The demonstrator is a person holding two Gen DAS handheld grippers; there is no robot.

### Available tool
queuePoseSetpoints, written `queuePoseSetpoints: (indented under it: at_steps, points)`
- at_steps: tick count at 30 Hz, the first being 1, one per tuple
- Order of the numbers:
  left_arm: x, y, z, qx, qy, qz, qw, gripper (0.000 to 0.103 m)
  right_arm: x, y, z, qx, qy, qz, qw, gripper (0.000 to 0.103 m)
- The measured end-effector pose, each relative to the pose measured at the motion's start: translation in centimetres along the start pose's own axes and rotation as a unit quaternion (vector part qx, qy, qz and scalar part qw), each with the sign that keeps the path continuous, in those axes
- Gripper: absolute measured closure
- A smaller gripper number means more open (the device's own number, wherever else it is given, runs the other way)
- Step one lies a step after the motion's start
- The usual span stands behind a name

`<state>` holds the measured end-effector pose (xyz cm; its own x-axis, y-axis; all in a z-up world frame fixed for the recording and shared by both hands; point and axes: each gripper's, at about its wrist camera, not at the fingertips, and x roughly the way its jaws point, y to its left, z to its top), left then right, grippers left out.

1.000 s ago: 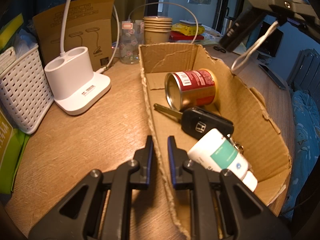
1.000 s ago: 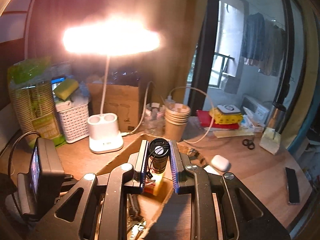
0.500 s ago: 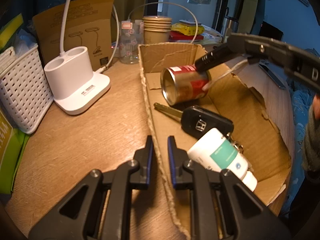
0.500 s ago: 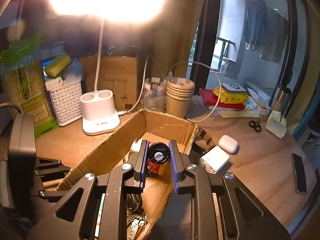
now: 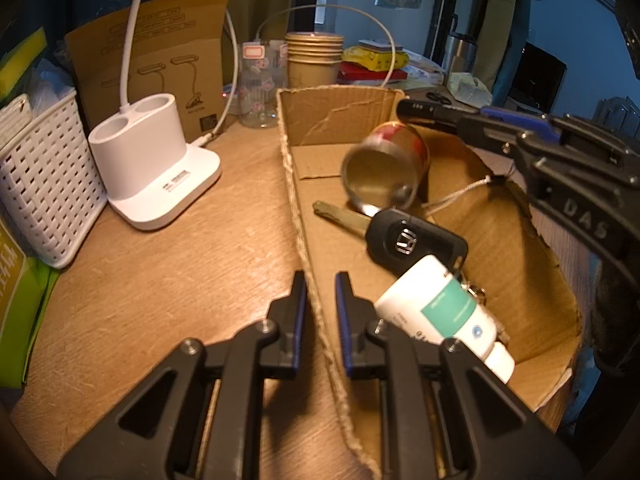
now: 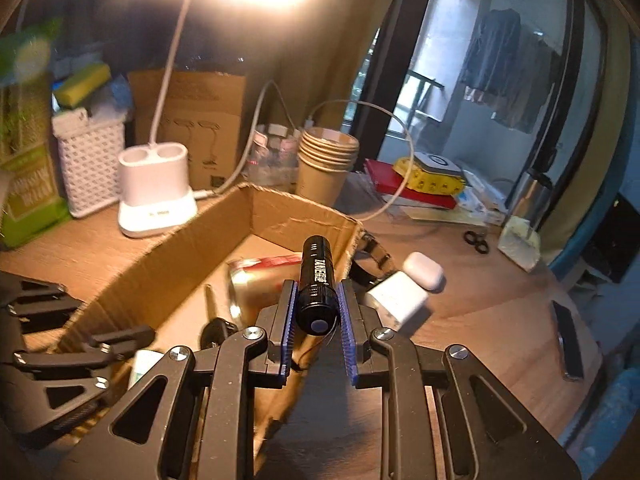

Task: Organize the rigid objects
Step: 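Carry the flashlight with the right gripper into the box and release, then move the right gripper to the white charger and grasp it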

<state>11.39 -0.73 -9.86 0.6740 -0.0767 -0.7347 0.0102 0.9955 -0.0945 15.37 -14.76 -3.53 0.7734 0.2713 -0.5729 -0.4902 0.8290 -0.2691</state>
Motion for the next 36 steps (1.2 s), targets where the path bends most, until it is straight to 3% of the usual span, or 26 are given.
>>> queuePoseSetpoints:
  at_steps: [7, 14, 25, 36]
  points:
    - [0.0, 0.0, 0.1, 0.0, 0.0, 0.0, 1.0, 0.088, 0.8, 0.7, -0.7, -0.019, 0.018, -0.013, 1.0, 0.081]
    - [0.0, -0.1, 0.1, 0.0, 0.0, -0.001, 1.0, 0.088, 1.1, 1.5, -1.1, -0.029, 0.025, -0.003, 0.999, 0.069]
    - [0.0, 0.0, 0.2, 0.0, 0.001, 0.0, 1.0, 0.088, 0.1, -0.3, -1.3, 0.013, 0.015, 0.026, 0.999, 0.065]
    - [0.0, 0.0, 0.2, 0.0, 0.001, -0.001, 1.0, 0.088, -0.4, -4.3, -1.4, 0.072, 0.005, 0.028, 0.997, 0.057]
